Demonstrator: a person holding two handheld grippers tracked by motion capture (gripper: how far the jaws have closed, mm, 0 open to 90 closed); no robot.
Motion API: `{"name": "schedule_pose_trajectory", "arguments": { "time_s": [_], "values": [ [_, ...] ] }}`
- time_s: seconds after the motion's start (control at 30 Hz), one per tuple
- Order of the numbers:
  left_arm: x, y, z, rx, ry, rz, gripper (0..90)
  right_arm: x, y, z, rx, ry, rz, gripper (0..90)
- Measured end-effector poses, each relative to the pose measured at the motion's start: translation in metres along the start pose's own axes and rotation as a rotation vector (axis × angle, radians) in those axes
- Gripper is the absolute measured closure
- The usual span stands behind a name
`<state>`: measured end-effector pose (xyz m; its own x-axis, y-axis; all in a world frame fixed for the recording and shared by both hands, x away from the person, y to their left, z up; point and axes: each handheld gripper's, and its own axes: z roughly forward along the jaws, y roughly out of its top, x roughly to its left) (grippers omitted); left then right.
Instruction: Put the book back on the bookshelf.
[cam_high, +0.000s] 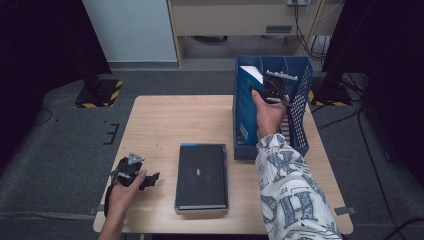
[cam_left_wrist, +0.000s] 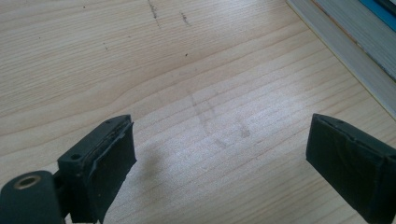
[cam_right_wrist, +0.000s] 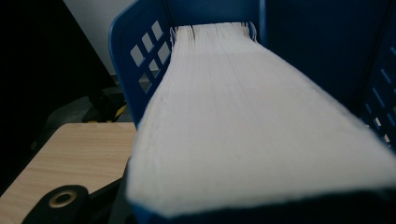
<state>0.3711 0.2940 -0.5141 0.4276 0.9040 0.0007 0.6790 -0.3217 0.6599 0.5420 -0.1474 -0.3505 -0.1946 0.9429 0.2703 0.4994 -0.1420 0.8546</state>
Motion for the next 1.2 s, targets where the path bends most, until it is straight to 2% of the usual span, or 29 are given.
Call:
{"name": "schedule_pose_trajectory", "arguments": {
  "time_s": [0.67,0.9,1.2],
  "values": [
    [-0.001,0.001,0.0,-0.001,-0.001,-0.003,7.6,0.003,-0.008,0.002,0.002,-0.014,-0.026,60.4],
    [-0.001,0.0,0.0,-0.001,-0.003,-0.004,7.6,0.007,-0.01,-0.005,0.039,-0.029,-0.056,60.4],
    [-0.001,0.0,0.0,0.005,-0.002,-0.004,7.6,-0.002,-0.02,-0.02,0.071,-0.019,-0.062,59.9]
  ]
}}
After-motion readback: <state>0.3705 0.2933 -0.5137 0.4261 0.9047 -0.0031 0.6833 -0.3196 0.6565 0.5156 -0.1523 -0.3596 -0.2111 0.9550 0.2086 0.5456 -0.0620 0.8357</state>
